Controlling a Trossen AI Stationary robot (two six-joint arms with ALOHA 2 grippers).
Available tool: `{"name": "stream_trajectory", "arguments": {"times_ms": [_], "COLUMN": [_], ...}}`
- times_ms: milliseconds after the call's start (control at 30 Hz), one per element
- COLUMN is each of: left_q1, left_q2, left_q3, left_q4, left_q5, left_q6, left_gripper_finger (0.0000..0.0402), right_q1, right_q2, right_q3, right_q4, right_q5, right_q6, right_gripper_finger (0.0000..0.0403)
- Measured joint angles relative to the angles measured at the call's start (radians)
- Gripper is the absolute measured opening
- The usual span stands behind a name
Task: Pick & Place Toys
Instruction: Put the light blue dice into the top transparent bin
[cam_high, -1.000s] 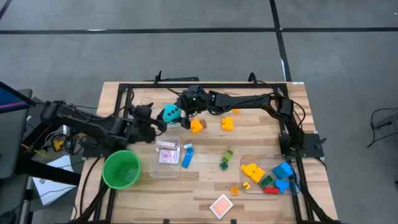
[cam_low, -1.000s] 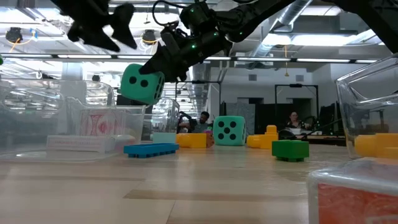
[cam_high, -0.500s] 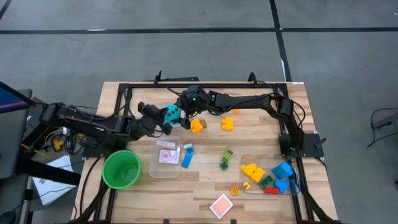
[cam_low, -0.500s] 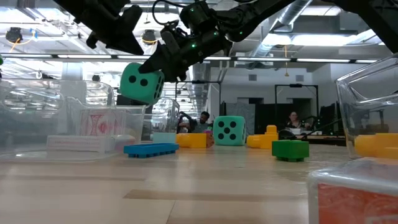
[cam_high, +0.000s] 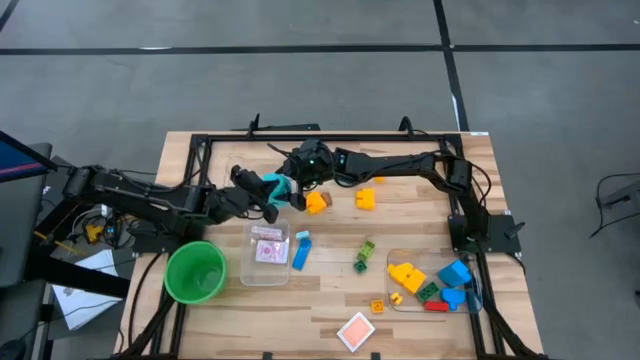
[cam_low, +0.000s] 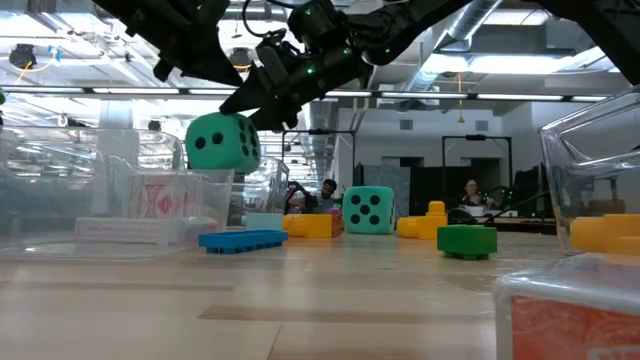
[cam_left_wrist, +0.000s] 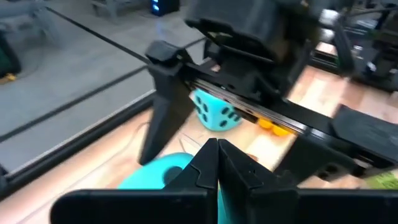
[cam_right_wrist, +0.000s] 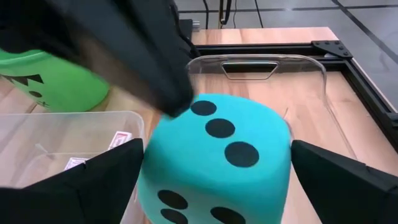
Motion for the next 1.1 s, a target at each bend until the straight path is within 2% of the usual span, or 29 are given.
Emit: {"name": "stream_trajectory", "arguments": {"times_ms": [100,633,833,933,1033,1100], "left_q1": [0.018,0.020,0.011,-0.012,-0.050,-0.081], "left_q2": [0.005,0.004,-0.088,-0.148,-0.195,-0.214], "left_q3": [0.000,0.000,0.000,0.000,0.000,0.000], "left_q4": [0.001,-0.033,-0.178,-0.230,-0.265,-0.271], "left_q5": [0.052,0.071,0.073,0.069,0.058,0.040], "left_q6": [0.000,0.000,-0.025,-0.059,-0.080,-0.086], "left_gripper_finger": [0.0001,0.0001,0.0001,0.0001,0.0001,0.0001], "right_q1": [-0.001,0.003,0.000,-0.006,-0.007,-0.007], "right_q2": [0.000,0.000,-0.022,-0.064,-0.114,-0.157], "right_q3": [0.000,-0.001,-0.001,-0.004,-0.002,-0.002], "right_q4": [0.000,-0.002,-0.039,-0.128,-0.215,-0.272], "right_q5": [0.000,0.000,0.000,0.005,0.070,0.158], "right_q6": [0.000,0.000,0.001,0.023,0.077,0.131], "right_gripper_finger": [0.0396,0.0396,0.0396,0.0396,0.0395,0.0395]}}
